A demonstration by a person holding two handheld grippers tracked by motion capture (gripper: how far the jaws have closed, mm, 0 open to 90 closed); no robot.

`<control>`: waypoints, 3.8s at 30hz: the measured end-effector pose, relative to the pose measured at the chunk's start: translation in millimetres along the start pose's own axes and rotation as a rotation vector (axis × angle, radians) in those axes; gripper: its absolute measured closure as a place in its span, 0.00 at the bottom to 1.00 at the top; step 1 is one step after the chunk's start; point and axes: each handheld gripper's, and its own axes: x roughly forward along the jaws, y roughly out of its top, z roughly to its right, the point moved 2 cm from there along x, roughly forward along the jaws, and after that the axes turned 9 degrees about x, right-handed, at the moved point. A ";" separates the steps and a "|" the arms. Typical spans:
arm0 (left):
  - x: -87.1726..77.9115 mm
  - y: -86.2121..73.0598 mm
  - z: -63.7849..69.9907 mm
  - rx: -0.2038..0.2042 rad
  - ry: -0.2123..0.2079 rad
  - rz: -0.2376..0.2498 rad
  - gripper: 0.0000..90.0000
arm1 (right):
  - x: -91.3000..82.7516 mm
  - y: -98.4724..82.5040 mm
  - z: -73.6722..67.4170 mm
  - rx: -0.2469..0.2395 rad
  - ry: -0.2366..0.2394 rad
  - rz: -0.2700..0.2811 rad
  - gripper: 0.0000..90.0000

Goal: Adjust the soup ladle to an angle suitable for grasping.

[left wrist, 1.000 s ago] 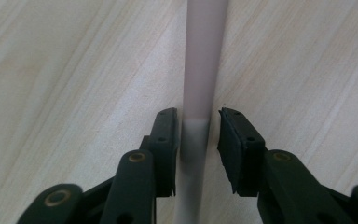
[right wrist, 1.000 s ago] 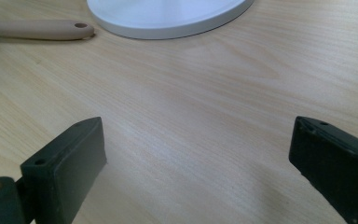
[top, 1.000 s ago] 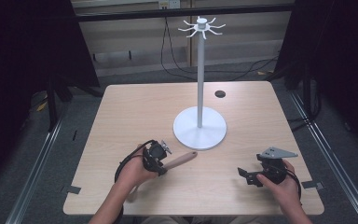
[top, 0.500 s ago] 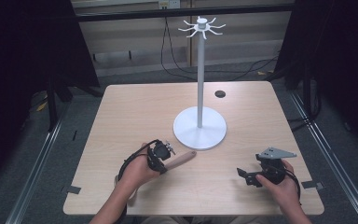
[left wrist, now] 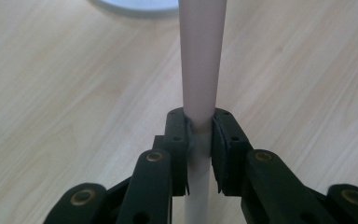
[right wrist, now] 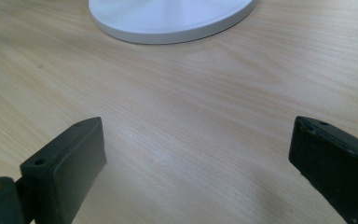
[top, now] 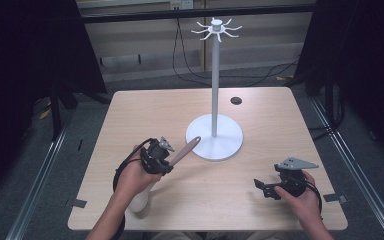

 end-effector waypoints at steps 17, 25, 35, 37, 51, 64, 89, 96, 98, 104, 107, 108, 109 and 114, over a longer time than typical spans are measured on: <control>-36.1 3.9 -14.8 -0.121 0.081 0.327 0.87 | 0.7 0.1 0.4 0.004 -0.002 0.004 0.03; -45.3 7.8 -16.6 -0.142 0.090 0.446 0.87 | -0.6 0.5 1.5 0.009 -0.004 0.014 0.03; -54.4 14.2 -17.1 -0.151 0.099 0.580 0.87 | -0.8 0.8 1.9 0.011 -0.007 0.018 0.03; -55.5 15.4 -18.1 -0.154 0.107 0.600 0.86 | -0.9 0.8 2.0 0.012 -0.007 0.018 0.03; -60.5 21.6 -18.9 -0.163 0.138 0.669 0.86 | -1.4 1.0 2.0 0.009 -0.007 0.021 0.03; -65.2 34.3 -21.7 -0.148 0.156 0.698 0.86 | -1.3 1.0 2.0 0.009 -0.006 0.021 0.03; -82.0 78.3 -28.2 -0.127 0.140 0.719 0.86 | -2.3 1.5 1.2 0.014 0.001 0.026 0.03; -86.4 86.2 -30.4 -0.121 0.143 0.717 0.86 | -2.5 1.7 1.0 0.014 0.003 0.027 0.03; -87.1 87.3 -30.8 -0.121 0.144 0.716 0.86 | -2.5 1.7 0.9 0.014 0.003 0.027 0.03; -92.1 96.4 -32.9 -0.113 0.148 0.719 0.86 | -2.4 1.8 0.4 0.013 0.003 0.028 0.03; -93.2 98.8 -33.1 -0.107 0.149 0.719 0.86 | -2.6 1.8 0.8 0.014 0.004 0.027 0.03; -93.6 100.8 -33.0 -0.106 0.148 0.715 0.86 | -2.6 1.7 0.9 0.012 0.004 0.026 0.03; -93.6 100.8 -33.0 -0.106 0.148 0.715 0.86 | -2.6 1.7 0.9 0.012 0.004 0.026 0.03; -94.6 105.8 -34.0 -0.107 0.145 0.717 0.86 | -2.5 1.9 0.3 0.012 0.004 0.028 0.03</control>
